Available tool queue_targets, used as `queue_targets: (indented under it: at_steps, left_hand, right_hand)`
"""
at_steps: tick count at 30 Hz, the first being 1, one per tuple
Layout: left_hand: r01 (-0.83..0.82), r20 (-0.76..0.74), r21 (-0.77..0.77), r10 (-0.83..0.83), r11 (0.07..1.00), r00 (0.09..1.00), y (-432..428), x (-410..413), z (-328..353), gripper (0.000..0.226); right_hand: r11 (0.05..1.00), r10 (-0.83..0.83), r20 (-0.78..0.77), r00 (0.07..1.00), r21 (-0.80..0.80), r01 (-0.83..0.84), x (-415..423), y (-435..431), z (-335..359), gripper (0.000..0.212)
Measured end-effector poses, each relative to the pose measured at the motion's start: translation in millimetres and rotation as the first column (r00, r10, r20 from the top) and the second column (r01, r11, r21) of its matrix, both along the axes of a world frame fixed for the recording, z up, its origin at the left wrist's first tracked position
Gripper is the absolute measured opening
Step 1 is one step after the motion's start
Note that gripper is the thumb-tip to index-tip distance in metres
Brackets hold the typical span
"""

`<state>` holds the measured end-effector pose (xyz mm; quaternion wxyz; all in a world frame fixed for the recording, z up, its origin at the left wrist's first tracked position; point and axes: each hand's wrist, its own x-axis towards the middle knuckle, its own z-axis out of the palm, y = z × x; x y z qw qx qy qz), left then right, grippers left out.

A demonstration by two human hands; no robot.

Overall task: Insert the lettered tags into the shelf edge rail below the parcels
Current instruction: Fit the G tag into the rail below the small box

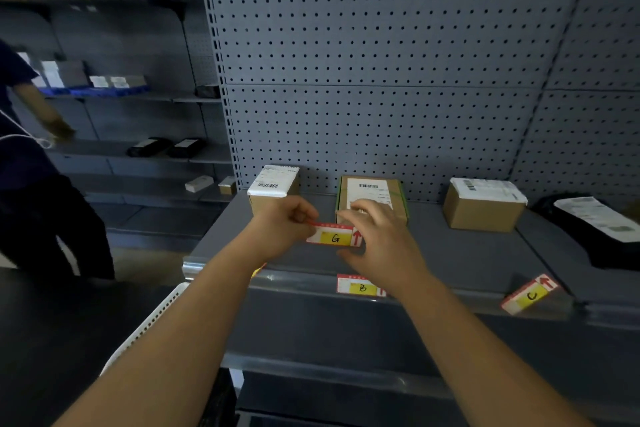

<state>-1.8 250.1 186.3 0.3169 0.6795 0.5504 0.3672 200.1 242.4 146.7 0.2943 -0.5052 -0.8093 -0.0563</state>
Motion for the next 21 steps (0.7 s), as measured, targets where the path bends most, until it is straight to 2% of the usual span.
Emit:
queue_targets:
  at_steps: [5,8,13,15,21]
  left_hand:
    - [0.033,0.052,-0.009,-0.033,0.999,0.998,-45,7,8,0.018]
    - [0.058,0.047,0.019,-0.059,0.998,0.997,-77,10,8,0.020]
    - [0.107,-0.169,0.182,-0.076,0.977,0.983,-138,12,-13,0.039]
    - [0.143,-0.208,0.251,-0.091,0.957,0.974,-158,13,-23,0.047]
    - [0.226,-0.301,0.390,-0.108,0.893,0.947,-206,27,-32,0.047]
  right_hand:
    - [0.999,-0.025,0.040,0.999,0.046,0.023,8,-41,6,0.043]
    - [0.999,-0.042,0.063,0.997,0.029,0.040,13,-73,10,0.046]
    - [0.996,-0.022,0.065,0.998,-0.086,0.027,18,-136,16,0.042]
    - [0.992,-0.013,0.069,0.998,-0.126,0.022,19,-159,15,0.041]
    - [0.983,-0.014,0.044,0.999,-0.185,0.022,38,-216,16,0.046]
